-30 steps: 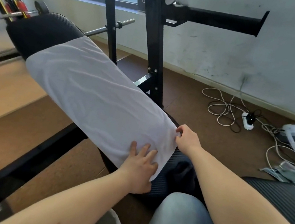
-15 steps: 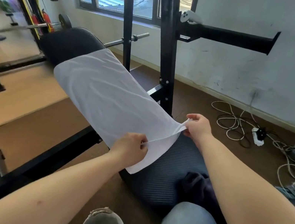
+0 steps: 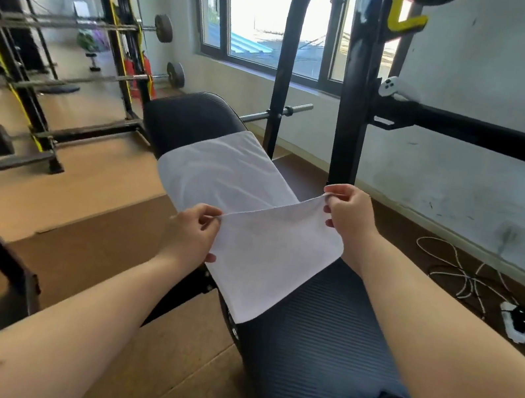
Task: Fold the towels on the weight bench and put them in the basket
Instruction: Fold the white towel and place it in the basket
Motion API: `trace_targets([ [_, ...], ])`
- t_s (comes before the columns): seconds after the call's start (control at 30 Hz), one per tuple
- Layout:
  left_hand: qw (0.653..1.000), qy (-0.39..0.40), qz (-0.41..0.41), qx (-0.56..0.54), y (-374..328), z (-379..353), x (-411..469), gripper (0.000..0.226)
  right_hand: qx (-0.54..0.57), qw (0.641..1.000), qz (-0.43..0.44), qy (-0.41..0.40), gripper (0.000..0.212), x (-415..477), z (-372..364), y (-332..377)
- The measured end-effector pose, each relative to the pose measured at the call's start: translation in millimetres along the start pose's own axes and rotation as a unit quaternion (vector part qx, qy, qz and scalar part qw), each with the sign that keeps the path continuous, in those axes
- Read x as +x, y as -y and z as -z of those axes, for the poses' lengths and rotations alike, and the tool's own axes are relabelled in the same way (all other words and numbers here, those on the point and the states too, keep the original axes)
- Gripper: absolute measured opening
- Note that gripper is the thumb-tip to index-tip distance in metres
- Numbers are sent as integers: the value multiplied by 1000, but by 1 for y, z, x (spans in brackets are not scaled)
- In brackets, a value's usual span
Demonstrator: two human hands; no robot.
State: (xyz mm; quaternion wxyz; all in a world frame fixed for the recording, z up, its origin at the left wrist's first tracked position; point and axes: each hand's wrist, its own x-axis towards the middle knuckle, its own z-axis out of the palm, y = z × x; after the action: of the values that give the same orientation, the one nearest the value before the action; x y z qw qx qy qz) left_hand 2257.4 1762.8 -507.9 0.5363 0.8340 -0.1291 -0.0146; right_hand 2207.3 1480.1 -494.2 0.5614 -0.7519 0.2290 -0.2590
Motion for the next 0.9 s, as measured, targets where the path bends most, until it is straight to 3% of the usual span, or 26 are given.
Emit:
trace_targets([
  [0.27,984,-159,-64,41,4,37,55,26,72,997,-1,-28,11,49,-68,42],
  [0.43,970,-209,-96,83,14,54,91,24,78,997,0,-27,9,80,-105,62],
  [0.6,969,-220,-84,80,25,69,123,17,74,997,5,-14,11,110,-140,68],
  [0.9,967,-220,-70,107,35,85,169,16,-57,996,41,-56,16,152,-179,78],
])
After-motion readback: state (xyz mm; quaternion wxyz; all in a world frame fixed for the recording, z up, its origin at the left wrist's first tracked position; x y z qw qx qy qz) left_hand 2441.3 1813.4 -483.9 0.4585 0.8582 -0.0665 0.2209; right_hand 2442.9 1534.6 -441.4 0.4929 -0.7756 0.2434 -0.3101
